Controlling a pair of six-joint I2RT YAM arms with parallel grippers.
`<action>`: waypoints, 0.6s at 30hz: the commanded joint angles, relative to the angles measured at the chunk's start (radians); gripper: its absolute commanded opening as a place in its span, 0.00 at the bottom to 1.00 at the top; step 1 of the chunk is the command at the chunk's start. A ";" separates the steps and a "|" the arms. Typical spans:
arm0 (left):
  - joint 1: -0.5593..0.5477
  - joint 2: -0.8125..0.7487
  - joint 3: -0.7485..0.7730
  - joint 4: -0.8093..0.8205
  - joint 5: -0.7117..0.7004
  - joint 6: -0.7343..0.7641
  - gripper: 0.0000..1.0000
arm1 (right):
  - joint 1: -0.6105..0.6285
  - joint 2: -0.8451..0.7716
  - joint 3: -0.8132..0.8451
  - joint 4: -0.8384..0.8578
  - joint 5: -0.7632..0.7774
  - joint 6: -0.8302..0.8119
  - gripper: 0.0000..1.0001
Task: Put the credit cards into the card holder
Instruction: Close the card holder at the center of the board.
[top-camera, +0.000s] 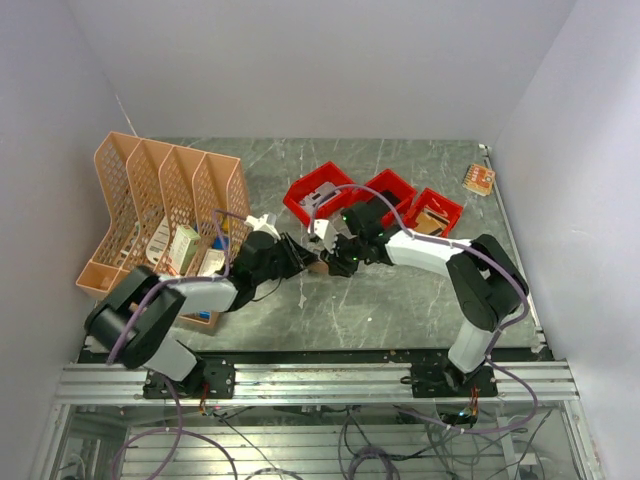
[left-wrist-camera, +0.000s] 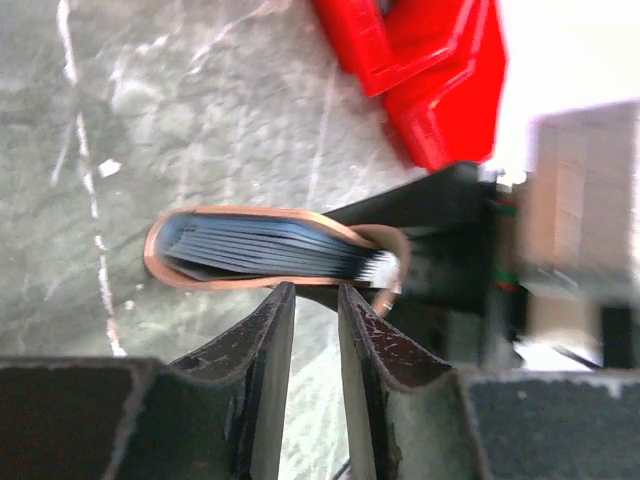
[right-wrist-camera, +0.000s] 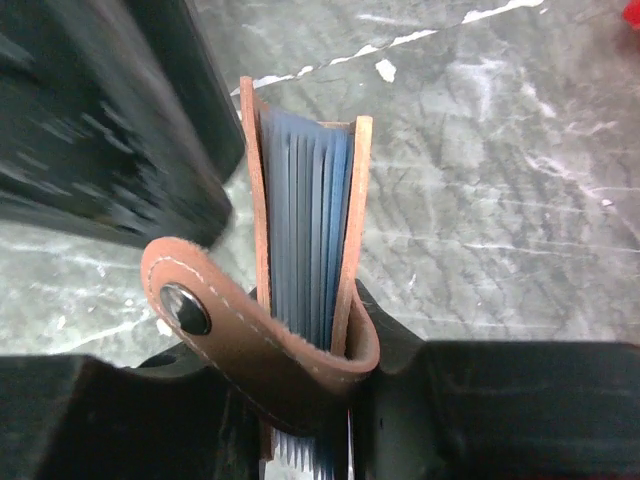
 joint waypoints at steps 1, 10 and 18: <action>0.007 -0.169 0.004 -0.133 -0.071 0.095 0.39 | -0.076 0.012 0.049 -0.117 -0.239 0.000 0.21; 0.008 -0.355 -0.051 -0.290 -0.021 0.159 0.36 | -0.105 0.288 0.313 -0.654 -0.603 -0.294 0.13; -0.014 -0.324 -0.138 -0.119 0.089 0.104 0.25 | -0.106 0.362 0.350 -0.645 -0.568 -0.182 0.27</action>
